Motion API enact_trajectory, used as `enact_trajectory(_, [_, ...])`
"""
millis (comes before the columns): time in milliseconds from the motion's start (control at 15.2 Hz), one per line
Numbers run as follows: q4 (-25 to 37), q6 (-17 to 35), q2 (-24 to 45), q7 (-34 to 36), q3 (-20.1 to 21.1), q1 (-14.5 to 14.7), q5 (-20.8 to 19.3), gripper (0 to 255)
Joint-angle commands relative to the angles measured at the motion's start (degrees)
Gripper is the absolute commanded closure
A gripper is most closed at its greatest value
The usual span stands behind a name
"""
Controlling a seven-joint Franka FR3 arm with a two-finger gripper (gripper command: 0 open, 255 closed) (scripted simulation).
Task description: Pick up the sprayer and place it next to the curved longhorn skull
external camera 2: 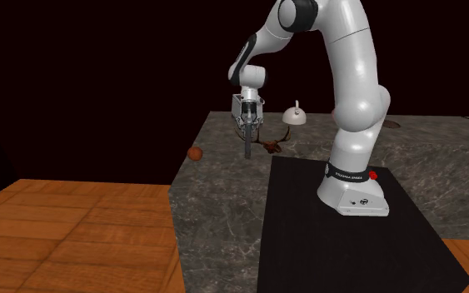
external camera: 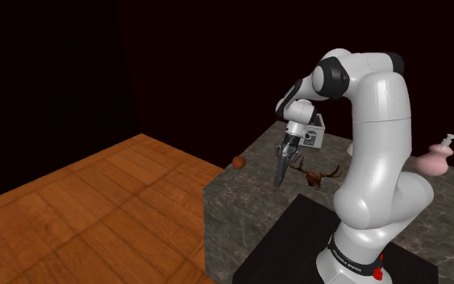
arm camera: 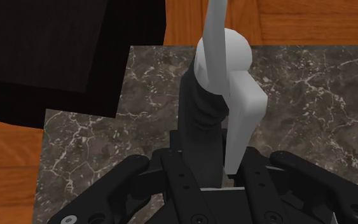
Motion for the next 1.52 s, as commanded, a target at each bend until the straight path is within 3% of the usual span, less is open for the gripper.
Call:
enact_trajectory(0, [-0.1, 1.3, 1.4, -0.7, 0.3, -0.1, 0.7, 255])
enact_trajectory(858, [1.4, 7.1, 9.6, -4.0, 2.3, -1.4, 4.1, 255])
enact_trajectory(1320, [1.4, 7.1, 9.6, -4.0, 2.3, -1.4, 4.1, 255])
enact_trajectory(1386, [1.4, 7.1, 9.6, -4.0, 2.3, -1.4, 4.1, 0])
enact_trajectory(1452, [1.4, 7.1, 9.6, -4.0, 2.3, -1.4, 4.1, 0])
